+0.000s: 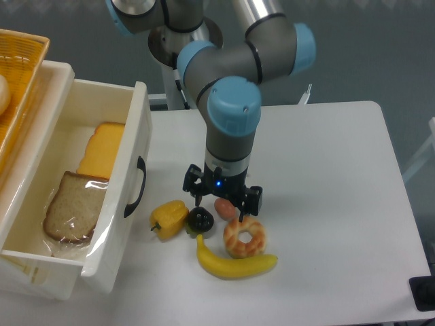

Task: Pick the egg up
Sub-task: 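Move the open gripper down toward the small brown egg, then rotate the gripper and center it above the brown egg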

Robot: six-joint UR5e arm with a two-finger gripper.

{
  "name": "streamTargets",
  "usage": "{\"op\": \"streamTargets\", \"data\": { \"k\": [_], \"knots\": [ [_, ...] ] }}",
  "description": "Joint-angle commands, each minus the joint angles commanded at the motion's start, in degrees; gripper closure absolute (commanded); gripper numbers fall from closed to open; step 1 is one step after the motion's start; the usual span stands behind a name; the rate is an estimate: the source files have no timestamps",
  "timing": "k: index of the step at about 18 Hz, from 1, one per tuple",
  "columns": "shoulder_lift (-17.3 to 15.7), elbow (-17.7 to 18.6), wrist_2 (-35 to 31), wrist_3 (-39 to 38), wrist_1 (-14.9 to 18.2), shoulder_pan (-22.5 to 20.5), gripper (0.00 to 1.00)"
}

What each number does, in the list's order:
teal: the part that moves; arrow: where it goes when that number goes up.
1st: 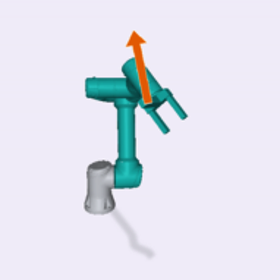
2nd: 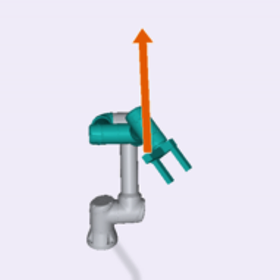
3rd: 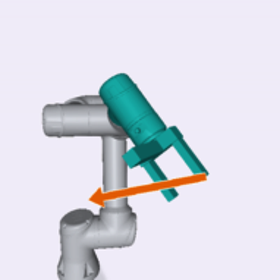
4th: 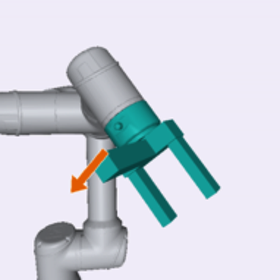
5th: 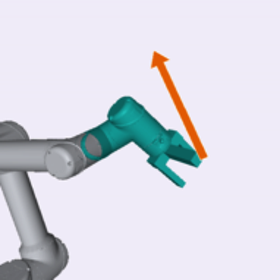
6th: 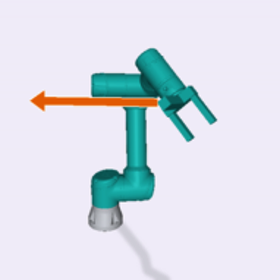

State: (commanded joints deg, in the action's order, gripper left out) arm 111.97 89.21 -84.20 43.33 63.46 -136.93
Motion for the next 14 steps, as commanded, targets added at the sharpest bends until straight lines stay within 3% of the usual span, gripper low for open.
{"op": "streamTargets", "data": {
  "k": [9, 14],
  "knots": [
    [0.4, 1.1, 0.0, 0.2, 0.2, -0.6, 0.0],
    [0.3, 4.6, -0.1, 8.6, 0.2, -0.9, 0.0]
  ]
}}
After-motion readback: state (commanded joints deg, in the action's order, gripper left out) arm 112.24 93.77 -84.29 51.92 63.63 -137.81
